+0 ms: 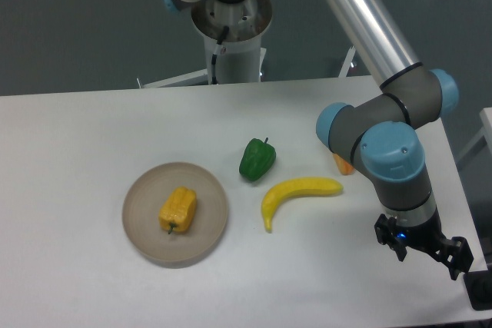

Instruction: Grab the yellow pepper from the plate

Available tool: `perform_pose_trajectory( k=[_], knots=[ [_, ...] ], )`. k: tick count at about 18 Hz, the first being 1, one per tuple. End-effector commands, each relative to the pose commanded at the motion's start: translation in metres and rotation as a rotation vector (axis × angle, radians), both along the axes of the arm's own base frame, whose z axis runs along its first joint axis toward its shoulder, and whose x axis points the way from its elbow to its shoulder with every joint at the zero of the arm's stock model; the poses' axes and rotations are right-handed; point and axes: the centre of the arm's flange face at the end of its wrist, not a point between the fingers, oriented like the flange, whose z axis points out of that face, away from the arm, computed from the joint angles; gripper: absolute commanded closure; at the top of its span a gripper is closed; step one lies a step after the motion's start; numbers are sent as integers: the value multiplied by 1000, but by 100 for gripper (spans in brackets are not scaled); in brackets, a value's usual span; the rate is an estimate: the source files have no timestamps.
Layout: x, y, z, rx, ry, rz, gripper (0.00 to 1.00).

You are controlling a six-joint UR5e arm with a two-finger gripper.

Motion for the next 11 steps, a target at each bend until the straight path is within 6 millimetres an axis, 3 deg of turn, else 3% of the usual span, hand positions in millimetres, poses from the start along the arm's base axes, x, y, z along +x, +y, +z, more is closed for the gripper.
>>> perform_pose_trajectory(
  k=[6, 8, 11],
  knots=[
    [3, -1, 5, 6, 0, -4, 0],
    [15, -1, 10, 8, 0, -8, 0],
    [28, -17, 21, 24, -21, 21, 0]
  ],
)
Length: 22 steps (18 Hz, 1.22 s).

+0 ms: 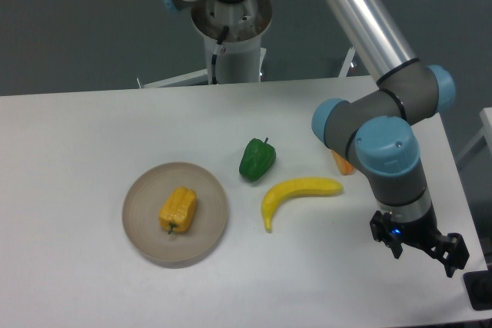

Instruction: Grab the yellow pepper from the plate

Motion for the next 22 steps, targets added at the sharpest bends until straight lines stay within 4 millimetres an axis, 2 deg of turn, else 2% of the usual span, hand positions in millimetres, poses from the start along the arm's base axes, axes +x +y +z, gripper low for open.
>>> perform_pose_trajectory(
  k=[4, 6, 9, 10, 14, 16, 20, 22],
  knots=[
    [40, -37, 17, 24, -53, 42, 0],
    [77, -65, 30, 95, -138, 81, 0],
    [115, -88, 34, 160, -240, 116, 0],
    [138, -92, 33, 191, -301, 137, 0],
    [178, -100, 26, 234, -457, 212, 0],
    [205, -94, 18, 228, -490, 237, 0],
    [265, -79, -14, 167, -538, 231, 0],
    [284, -81, -25, 159, -560, 251, 0]
  ],
)
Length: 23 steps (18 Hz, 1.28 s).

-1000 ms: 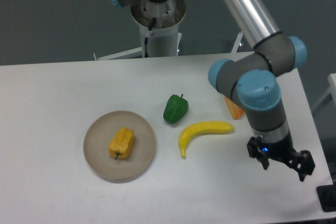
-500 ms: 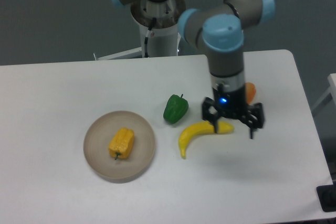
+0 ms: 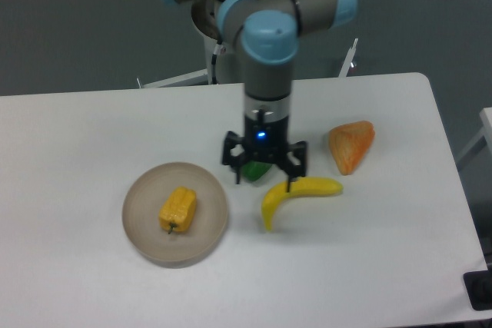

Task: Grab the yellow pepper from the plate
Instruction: 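Move the open gripper over the yellow pepper on the plate, then lower the gripper onto the yellow pepper and close on it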

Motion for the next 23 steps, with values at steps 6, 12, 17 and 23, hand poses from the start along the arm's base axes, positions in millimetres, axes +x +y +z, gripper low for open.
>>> perform_pose_trajectory(
  k=[6, 12, 17, 23],
  knots=[
    [42, 11, -24, -31, -30, -27, 0],
    [55, 26, -49, -56, -20, -59, 0],
    [66, 30, -67, -90, -12, -78, 0],
    [78, 38, -72, -98, 4, -106, 0]
  ],
)
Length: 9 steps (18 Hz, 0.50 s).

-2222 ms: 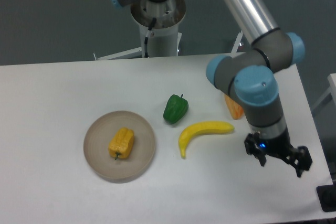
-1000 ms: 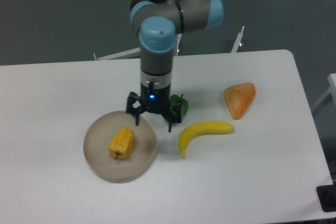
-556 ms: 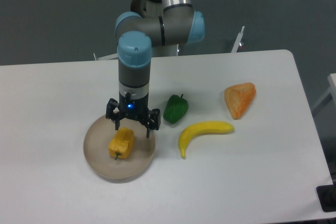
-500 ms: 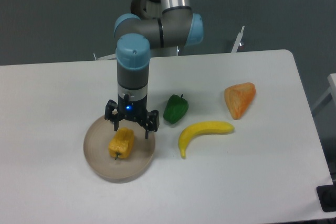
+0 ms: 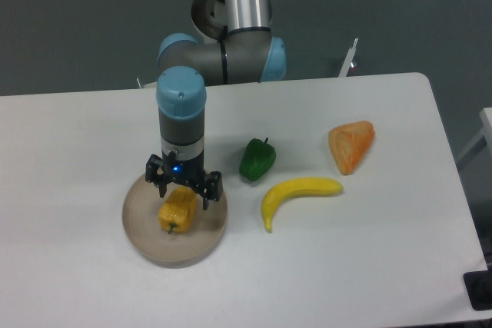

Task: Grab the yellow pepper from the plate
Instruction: 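Lower the gripper onto the yellow pepper and close on it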

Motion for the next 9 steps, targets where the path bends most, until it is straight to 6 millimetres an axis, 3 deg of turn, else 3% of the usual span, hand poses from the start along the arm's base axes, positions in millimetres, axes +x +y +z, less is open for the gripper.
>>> perform_pose_trajectory(
  k=[9],
  knots=[
    [12, 2, -15, -32, 16, -13, 0]
  ],
)
